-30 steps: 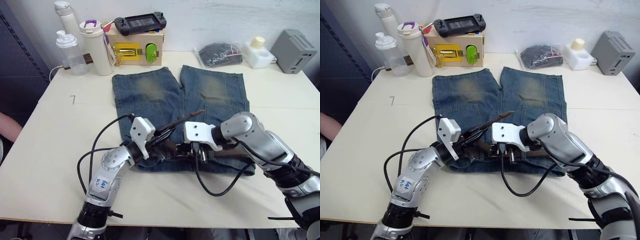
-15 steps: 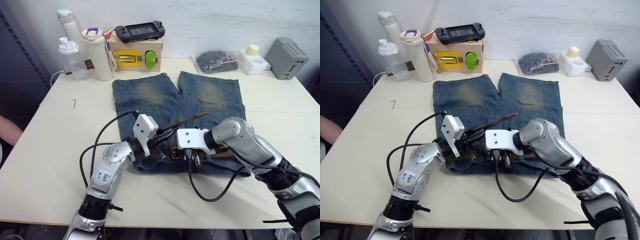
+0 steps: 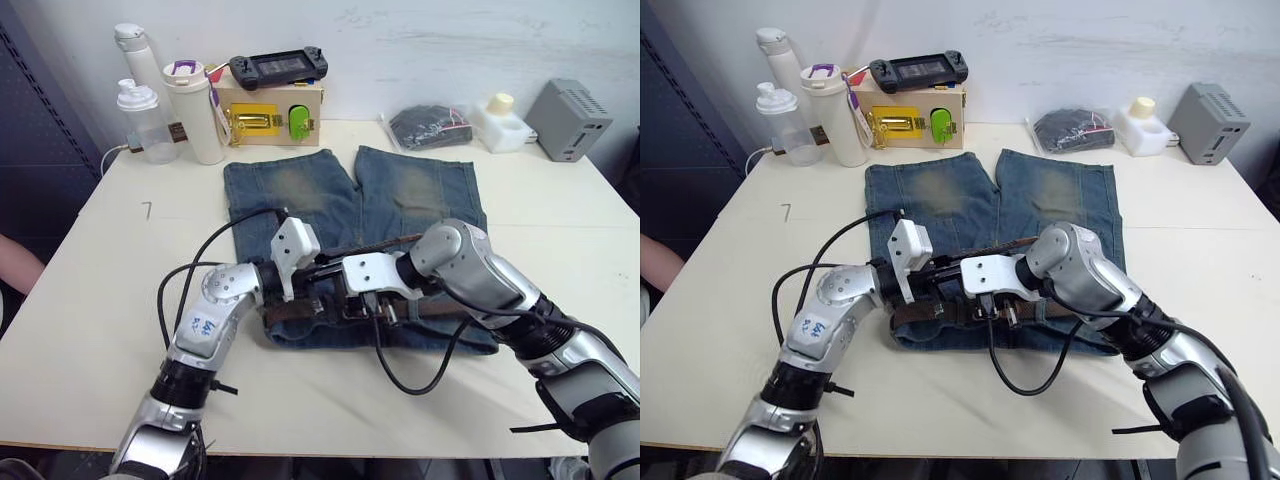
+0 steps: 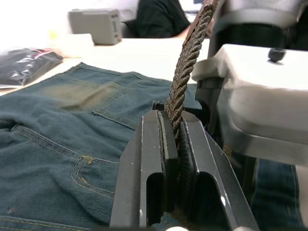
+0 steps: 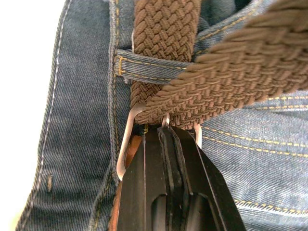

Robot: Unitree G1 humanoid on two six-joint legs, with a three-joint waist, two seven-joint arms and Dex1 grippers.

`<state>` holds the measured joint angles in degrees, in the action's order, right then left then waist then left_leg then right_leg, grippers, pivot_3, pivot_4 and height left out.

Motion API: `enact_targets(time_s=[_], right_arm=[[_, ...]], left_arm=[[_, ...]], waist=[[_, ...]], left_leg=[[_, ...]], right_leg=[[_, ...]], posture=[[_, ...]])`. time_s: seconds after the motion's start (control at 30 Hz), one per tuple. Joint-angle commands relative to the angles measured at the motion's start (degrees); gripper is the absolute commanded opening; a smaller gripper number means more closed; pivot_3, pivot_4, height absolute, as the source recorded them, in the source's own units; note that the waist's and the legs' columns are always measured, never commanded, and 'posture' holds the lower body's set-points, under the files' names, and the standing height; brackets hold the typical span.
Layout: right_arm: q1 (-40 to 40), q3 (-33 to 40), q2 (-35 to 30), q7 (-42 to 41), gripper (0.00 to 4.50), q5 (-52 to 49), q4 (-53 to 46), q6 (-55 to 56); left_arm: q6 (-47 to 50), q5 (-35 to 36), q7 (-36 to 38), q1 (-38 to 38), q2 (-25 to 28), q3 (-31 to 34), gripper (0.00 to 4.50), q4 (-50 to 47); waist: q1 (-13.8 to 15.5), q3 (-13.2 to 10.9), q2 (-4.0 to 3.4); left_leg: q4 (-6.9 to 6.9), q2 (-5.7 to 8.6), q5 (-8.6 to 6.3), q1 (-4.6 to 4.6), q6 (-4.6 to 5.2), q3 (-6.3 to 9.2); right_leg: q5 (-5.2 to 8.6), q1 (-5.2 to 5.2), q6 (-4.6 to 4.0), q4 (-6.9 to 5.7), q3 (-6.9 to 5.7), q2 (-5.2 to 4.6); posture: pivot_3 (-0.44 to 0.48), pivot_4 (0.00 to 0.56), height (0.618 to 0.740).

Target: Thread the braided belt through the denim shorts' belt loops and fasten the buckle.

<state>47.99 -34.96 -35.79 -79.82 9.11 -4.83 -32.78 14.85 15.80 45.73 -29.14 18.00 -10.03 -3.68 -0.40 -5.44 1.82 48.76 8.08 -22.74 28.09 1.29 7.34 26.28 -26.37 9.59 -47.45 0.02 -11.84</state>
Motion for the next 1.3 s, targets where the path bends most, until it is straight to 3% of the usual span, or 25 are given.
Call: enact_targets(time_s=[0.03,0.3,0.6,1.3], right_arm=[[-5.4,-10.6,1.8,-1.7,0.05,4.1,8.3,-0.1],[-5.8,-10.1,3.8,-2.7,0.05,5.8,10.3,1.2],[-7.0,-10.5,3.7,-3.4,0.05,6.5,10.0,1.6],[-8.4,-10.8,4.1,-4.2,0.05,7.7,8.3,2.6]], left_arm=[[-5.3,1.8,5.8,-6.0,1.1,1.8,0.00,3.0],[-12.2,0.2,16.1,-19.5,0.7,0.5,0.00,18.4],[-16.8,-0.4,18.8,-32.6,-6.8,0.1,0.00,27.5],[-25.3,-3.5,26.5,-43.1,-15.5,-0.7,0.00,40.6]], waist=[[-0.1,0.1,0.06],[-1.2,0.2,0.24],[-1.1,0.2,0.26],[0.4,0.1,0.11]], left_leg=[[-0.01,-0.04,-0.01,-0.02,-0.02,0.00],[-0.17,-0.26,-0.08,-0.06,-0.16,-0.01],[-0.24,-0.32,-0.06,-0.04,-0.22,0.04],[-0.24,-0.21,0.02,-0.03,-0.12,0.17]], right_leg=[[0.00,0.00,0.00,0.01,0.02,0.05],[0.00,-0.01,0.00,0.05,-0.02,0.22],[0.00,-0.01,0.00,0.21,-0.07,0.30],[-0.03,-0.01,0.06,0.70,-0.06,0.30]], posture=[[0.000,0.150,0.645],[0.000,0.150,0.645],[0.000,0.150,0.645],[0.000,0.150,0.645]])
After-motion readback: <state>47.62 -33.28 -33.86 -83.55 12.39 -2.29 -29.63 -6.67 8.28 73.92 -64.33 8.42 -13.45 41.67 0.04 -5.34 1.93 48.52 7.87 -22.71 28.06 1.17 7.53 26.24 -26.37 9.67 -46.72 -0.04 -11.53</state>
